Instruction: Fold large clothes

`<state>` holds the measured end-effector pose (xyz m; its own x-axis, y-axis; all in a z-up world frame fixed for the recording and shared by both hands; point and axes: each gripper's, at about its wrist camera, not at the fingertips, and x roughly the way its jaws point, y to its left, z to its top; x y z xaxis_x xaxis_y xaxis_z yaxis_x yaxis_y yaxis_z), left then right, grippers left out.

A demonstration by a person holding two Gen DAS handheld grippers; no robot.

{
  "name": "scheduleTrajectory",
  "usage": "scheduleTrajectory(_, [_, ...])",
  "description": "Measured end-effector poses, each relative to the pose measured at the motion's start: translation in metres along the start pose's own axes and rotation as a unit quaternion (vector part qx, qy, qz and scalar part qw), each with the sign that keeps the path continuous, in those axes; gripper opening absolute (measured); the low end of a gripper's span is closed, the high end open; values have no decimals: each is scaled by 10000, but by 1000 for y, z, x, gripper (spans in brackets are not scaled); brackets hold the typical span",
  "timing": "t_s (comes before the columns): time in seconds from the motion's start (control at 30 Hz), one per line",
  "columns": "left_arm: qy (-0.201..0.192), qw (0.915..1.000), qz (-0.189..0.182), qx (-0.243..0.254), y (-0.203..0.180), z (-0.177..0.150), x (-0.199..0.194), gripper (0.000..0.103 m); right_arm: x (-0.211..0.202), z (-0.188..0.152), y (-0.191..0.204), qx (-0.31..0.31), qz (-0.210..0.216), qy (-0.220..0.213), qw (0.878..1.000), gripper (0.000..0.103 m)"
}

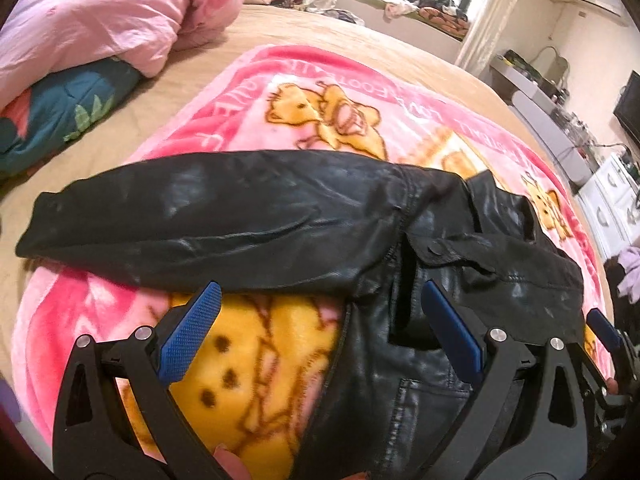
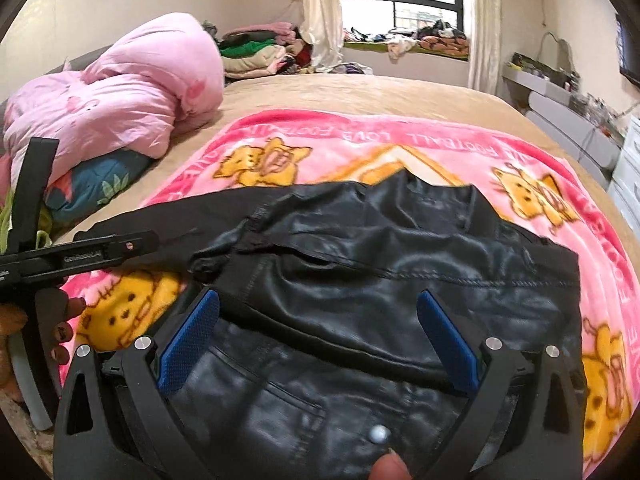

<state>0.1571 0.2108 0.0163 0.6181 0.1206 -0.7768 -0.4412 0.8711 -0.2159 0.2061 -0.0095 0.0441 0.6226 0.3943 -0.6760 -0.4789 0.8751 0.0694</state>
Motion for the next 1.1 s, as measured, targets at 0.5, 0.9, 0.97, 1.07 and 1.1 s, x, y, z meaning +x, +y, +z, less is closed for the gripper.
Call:
scheduleTrajectory(0.5, [-275,9961,667,-511,53,15,-10,94,25,26,61,-466,302,-44,9984,99])
scheduleTrajectory(0.9, [-348,9871,1075,-1131,103,22,-10,94,48,46,98,-712,583,-2,9958,99])
scheduleTrajectory(0.97, [-289,9842,1141,-1321,116,22,-8,94,52,48,104,-753,636,9,9951,99])
scheduleTrajectory(1.07, [-286,9797,1263,-1528,133,22,-8,94,58,50,114,-787,701,29,9944,99])
scheduleTrajectory(1.1, [-277,9785,1281,-1591,137,22,-7,94,59,51,117,-787,733,40,9942,99])
